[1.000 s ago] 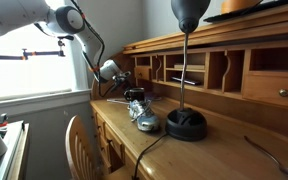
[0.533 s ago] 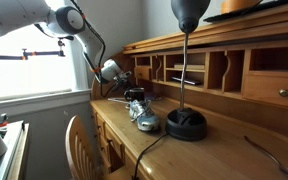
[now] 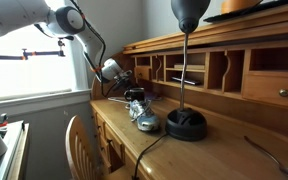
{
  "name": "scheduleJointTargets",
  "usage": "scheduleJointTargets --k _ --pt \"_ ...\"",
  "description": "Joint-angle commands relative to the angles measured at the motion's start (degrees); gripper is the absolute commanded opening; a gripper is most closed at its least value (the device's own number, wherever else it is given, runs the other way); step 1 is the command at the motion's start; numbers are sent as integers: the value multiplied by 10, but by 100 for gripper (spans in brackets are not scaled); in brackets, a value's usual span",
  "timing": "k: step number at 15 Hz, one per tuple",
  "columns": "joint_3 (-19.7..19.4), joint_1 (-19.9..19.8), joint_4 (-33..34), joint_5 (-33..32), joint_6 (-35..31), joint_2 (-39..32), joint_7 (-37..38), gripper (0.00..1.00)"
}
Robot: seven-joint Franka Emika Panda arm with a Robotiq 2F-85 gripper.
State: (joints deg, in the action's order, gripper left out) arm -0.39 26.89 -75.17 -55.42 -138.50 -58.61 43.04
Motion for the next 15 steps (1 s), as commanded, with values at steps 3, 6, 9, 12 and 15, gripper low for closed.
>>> scheduleJointTargets --k 3,6,9,12,15 --pt "22 -13 10 63 22 -11 -64 27" --pt "29 -12 -6 112 44 15 -90 19" --pt "27 -9 -25 161 59 40 -106 2" --pt "20 -8 -35 202 63 52 -113 5" --pt "16 -6 -60 235 57 75 -121 5"
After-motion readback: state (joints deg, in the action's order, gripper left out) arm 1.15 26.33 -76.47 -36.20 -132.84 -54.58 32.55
